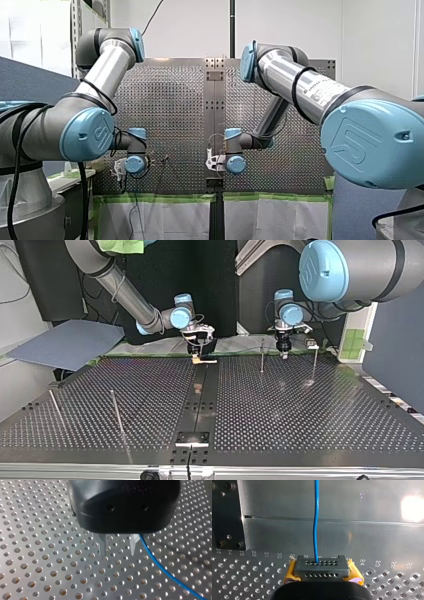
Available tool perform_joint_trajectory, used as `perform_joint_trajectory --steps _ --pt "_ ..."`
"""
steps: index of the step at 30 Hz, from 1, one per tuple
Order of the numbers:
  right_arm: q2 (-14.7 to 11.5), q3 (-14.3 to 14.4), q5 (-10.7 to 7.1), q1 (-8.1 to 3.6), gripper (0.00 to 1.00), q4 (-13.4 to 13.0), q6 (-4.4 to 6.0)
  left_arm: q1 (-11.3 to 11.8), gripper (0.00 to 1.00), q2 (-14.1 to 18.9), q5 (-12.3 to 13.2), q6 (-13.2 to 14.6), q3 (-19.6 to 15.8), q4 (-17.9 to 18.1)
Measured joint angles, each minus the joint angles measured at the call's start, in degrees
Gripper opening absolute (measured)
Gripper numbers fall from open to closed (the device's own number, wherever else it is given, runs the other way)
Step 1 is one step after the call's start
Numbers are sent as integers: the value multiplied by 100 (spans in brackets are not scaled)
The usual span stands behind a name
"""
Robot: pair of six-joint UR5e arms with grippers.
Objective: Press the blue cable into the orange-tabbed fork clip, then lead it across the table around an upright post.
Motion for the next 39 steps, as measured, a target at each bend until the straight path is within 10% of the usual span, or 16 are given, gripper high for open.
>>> perform_joint_trajectory --steps 3,8,24,39 --pt "0 1 0 -1 0 23 -8 6 53 0 28 106 0 -33" --pt "0 1 -1 -1 0 74 -16 49 100 0 202 166 0 -147" --pt "0 0 -1 -1 0 161 -27 115 100 9 594 435 -182 -822" --pt "0 -1 -1 -1 0 164 -32 172 100 202 1280 489 -652 -442"
